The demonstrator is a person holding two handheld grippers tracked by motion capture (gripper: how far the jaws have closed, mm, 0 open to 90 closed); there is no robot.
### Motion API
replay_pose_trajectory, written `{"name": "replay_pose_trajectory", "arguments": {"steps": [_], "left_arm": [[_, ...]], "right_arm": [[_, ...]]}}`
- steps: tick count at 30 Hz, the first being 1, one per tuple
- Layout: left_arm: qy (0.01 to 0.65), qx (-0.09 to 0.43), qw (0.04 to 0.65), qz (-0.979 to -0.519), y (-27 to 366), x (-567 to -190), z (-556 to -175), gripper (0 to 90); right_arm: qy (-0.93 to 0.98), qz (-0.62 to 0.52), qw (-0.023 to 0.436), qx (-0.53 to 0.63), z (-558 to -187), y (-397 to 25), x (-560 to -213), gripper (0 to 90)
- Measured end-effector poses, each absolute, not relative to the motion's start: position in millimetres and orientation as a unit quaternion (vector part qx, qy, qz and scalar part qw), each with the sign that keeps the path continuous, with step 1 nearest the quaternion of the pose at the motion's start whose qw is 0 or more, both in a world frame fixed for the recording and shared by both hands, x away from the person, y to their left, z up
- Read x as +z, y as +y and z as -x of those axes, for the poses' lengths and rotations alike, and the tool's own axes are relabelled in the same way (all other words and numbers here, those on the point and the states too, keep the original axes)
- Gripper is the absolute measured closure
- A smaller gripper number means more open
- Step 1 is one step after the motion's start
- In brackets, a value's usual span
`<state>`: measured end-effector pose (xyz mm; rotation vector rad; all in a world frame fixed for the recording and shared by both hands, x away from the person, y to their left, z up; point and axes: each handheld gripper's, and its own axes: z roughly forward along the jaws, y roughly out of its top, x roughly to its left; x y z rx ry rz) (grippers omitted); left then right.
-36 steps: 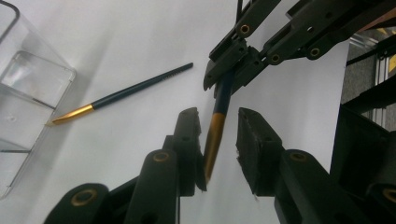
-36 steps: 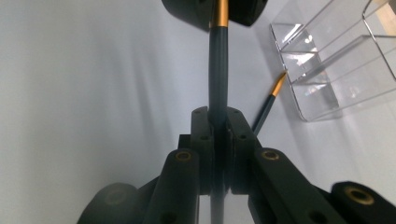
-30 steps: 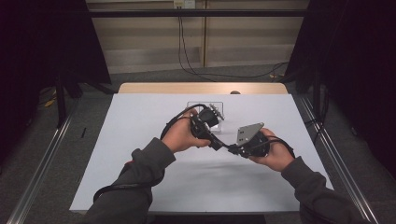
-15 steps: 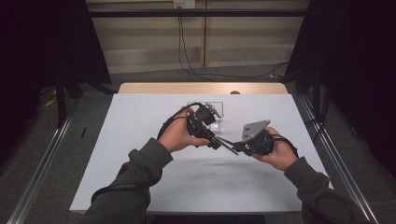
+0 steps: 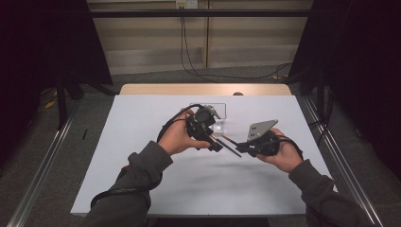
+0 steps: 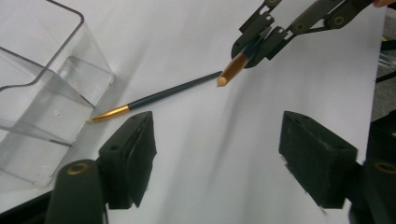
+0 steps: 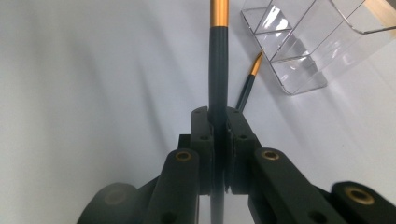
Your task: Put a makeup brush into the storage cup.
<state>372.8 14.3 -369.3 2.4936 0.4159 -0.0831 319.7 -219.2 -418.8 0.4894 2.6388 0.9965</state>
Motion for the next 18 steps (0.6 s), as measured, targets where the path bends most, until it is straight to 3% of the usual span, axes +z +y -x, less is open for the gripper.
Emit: {"name": "replay_pose_trajectory", "arguments": {"steps": [18], "left_arm": [[0.154, -0.02, 0.281, -0.947, 25, -373, -375, 3.7]], "right_arm": [[0.906, -0.179, 0.14, 0.358, -320, -222, -417, 84.5]]}}
